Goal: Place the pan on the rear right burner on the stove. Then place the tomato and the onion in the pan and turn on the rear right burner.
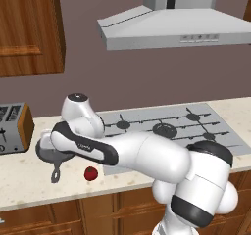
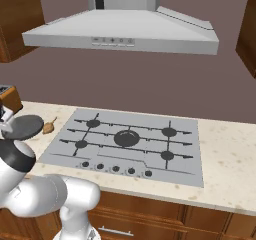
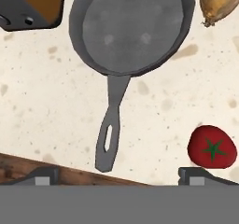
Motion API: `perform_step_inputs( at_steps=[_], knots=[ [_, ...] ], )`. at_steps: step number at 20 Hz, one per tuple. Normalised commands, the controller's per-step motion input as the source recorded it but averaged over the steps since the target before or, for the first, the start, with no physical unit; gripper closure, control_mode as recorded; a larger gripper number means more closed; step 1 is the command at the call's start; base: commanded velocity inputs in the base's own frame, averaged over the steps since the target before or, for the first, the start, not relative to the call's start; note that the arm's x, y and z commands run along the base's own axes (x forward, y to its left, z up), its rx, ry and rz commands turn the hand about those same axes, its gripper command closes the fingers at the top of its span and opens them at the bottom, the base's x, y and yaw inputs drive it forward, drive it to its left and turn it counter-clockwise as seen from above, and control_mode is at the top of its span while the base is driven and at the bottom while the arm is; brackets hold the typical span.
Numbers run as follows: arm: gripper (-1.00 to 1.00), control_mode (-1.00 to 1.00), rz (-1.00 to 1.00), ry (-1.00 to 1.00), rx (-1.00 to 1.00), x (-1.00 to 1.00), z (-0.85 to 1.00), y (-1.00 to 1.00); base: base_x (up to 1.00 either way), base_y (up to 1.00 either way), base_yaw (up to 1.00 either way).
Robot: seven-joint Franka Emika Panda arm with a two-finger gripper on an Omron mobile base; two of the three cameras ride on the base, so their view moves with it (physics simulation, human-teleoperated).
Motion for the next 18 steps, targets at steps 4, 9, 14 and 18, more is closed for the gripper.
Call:
perform_step_inputs(
  at_steps=[4, 9, 14, 18],
  knots=[
    [-1.00, -1.00, 0.00, 0.00, 0.00, 0.01, -0.32, 0.00, 0.00, 0.00, 0.00],
    [-1.00, -1.00, 0.00, 0.00, 0.00, 0.00, -0.30, 0.00, 0.00, 0.00, 0.00],
    [-1.00, -1.00, 0.00, 0.00, 0.00, 0.00, -0.23, 0.02, 0.00, 0.00, 0.00],
    [-1.00, -1.00, 0.00, 0.00, 0.00, 0.00, -0.16, 0.06, 0.00, 0.00, 0.00]
  ],
)
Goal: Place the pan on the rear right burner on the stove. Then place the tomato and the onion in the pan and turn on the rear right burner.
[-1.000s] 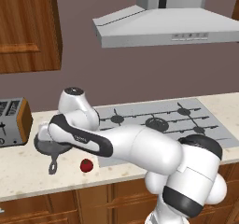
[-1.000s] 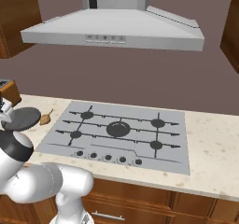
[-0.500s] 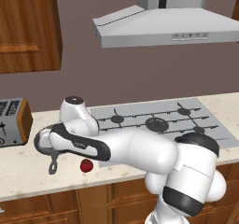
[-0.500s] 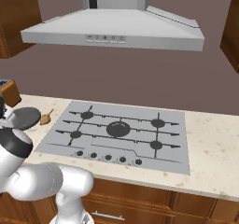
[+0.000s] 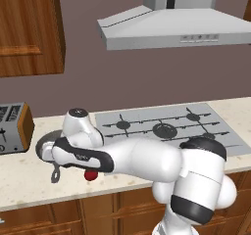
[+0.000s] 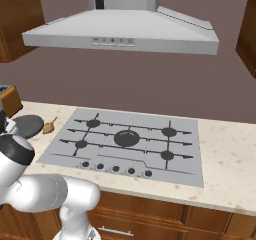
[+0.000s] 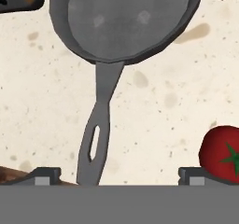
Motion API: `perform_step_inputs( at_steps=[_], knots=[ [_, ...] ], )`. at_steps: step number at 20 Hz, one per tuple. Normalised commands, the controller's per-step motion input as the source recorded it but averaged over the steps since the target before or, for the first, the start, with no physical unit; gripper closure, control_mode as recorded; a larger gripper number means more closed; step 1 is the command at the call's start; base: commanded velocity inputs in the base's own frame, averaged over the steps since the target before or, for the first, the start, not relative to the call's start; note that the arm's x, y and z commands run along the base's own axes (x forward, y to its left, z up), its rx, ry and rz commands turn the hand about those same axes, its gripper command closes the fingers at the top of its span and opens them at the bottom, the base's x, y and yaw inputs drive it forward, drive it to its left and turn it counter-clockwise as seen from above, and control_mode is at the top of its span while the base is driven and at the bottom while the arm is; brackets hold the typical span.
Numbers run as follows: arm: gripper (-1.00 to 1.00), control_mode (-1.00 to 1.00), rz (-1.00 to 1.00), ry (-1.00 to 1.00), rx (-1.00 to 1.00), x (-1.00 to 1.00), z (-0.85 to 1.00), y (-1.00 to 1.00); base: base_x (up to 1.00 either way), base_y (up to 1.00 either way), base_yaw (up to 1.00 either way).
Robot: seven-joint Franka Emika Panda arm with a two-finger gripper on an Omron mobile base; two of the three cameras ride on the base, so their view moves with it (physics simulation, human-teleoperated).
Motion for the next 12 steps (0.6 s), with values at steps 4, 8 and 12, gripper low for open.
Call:
perform_step_inputs(
  at_steps=[4, 8, 12],
  knots=[
    [-1.00, -1.00, 0.00, 0.00, 0.00, 0.01, -0.10, 0.11, 0.00, 0.00, 0.00],
    [-1.00, -1.00, 0.00, 0.00, 0.00, 0.07, -0.09, 0.19, 0.00, 0.00, 0.00],
    [-1.00, -1.00, 0.00, 0.00, 0.00, 0.14, -0.06, 0.22, 0.00, 0.00, 0.00]
  ],
)
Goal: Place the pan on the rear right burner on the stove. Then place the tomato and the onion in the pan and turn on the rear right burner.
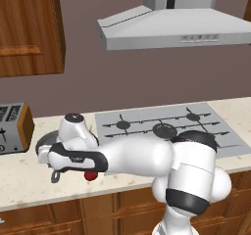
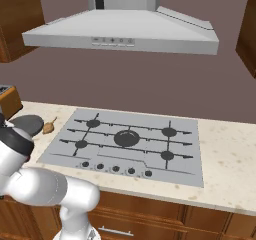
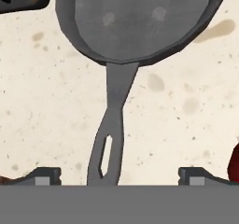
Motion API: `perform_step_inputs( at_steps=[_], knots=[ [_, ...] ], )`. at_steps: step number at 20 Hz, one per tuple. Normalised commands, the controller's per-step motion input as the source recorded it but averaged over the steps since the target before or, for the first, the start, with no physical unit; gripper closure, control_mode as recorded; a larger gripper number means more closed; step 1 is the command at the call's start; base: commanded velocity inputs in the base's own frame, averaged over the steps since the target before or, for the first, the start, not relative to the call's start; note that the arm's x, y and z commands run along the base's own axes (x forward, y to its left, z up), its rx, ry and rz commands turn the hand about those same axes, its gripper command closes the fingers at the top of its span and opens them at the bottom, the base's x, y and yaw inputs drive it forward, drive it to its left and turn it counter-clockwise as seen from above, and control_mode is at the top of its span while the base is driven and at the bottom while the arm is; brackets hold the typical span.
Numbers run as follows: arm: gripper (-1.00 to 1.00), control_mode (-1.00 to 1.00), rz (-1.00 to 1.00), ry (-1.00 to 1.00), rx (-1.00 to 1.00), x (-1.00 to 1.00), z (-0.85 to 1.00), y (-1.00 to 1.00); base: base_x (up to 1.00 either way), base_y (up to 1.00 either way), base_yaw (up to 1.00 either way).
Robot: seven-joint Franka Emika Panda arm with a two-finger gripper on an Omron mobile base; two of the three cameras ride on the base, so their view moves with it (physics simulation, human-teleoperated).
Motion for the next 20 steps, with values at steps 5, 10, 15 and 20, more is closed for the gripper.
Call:
perform_step_inputs(
  at_steps=[5, 10, 15, 20],
  knots=[
    [-1.00, -1.00, 0.00, 0.00, 0.00, 0.19, -0.02, 0.21, 0.00, 0.00, 0.00],
    [-1.00, -1.00, 0.00, 0.00, 0.00, 0.06, -0.06, 0.13, 0.00, 0.00, 0.00],
    [-1.00, -1.00, 0.00, 0.00, 0.00, 0.00, -0.15, 0.09, 0.00, 0.00, 0.00],
    [-1.00, -1.00, 0.00, 0.00, 0.00, 0.00, -0.16, 0.04, 0.00, 0.00, 0.00]
  ],
)
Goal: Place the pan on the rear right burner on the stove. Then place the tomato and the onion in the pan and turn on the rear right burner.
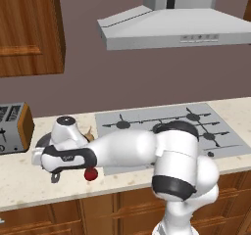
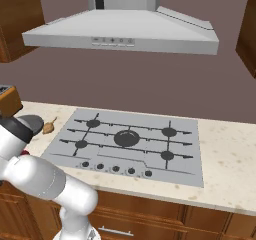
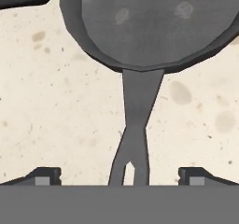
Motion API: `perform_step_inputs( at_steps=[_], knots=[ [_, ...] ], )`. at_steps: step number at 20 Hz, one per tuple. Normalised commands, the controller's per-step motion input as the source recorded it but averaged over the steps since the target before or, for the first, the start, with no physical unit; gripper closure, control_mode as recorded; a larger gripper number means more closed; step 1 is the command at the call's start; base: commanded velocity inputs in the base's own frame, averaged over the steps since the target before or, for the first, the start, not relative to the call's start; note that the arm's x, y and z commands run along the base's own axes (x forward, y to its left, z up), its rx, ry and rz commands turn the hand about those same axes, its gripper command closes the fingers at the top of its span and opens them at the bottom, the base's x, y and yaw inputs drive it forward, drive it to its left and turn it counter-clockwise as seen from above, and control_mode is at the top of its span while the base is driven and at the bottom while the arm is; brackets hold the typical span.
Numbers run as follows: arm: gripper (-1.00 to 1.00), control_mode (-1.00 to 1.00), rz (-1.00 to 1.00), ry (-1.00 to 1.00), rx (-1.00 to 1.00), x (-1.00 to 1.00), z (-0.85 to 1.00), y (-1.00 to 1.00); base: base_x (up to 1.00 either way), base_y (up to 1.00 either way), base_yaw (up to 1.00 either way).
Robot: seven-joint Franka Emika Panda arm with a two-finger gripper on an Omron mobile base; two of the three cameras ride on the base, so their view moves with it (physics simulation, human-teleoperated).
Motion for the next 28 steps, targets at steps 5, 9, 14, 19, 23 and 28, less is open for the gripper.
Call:
perform_step_inputs(
  at_steps=[5, 9, 14, 19, 23, 28],
  knots=[
    [-1.00, -1.00, 0.00, 0.00, 0.00, 0.00, -0.04, 0.00, 0.00, 0.00, 0.00],
    [-1.00, -1.00, 0.00, 0.00, 0.00, 0.00, -0.21, 0.00, 0.00, 0.00, 0.00],
    [-1.00, -1.00, 0.00, 0.00, 0.00, 0.03, -0.22, 0.00, 0.00, 0.00, 0.00],
    [-1.00, -1.00, 0.00, 0.00, 0.00, 0.09, -0.09, 0.00, 0.00, 0.00, 0.00],
    [-1.00, -1.00, 0.00, 0.00, 0.00, 0.08, -0.15, 0.03, 0.00, 0.00, 0.00],
    [-1.00, -1.00, 0.00, 0.00, 0.00, 0.08, -0.16, 0.09, 0.00, 0.00, 0.00]
  ],
)
